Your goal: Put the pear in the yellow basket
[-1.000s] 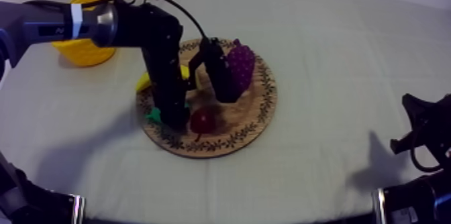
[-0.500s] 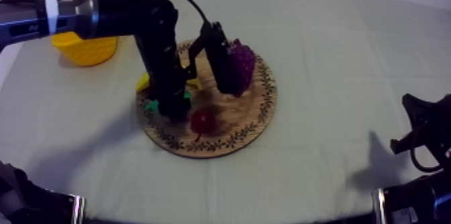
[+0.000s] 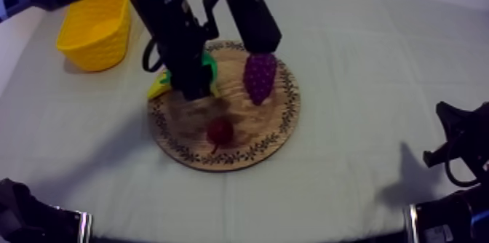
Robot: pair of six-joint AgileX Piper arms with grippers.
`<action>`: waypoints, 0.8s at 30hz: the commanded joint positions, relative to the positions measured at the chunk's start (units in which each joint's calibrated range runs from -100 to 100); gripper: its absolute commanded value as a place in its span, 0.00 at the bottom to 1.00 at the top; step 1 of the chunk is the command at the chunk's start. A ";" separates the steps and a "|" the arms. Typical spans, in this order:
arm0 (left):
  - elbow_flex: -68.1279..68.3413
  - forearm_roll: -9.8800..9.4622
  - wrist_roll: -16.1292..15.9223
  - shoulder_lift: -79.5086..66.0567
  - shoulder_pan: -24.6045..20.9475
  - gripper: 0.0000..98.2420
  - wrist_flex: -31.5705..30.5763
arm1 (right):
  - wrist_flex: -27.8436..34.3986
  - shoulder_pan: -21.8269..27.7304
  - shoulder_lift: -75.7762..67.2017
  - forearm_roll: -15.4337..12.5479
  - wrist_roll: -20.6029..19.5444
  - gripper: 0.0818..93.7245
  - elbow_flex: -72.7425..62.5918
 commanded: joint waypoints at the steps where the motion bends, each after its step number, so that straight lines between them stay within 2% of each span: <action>1: -1.17 0.06 1.02 -0.64 0.06 0.52 0.76 | 0.02 0.00 -0.03 0.01 0.02 0.00 -0.02; 9: -3.46 0.48 7.21 -2.82 0.23 0.49 1.42 | 0.02 -0.07 -0.03 0.01 0.02 0.00 -0.02; 24: -0.45 4.28 24.75 -5.37 -0.16 0.49 1.01 | 0.02 -0.07 -0.03 0.01 0.02 0.00 -0.02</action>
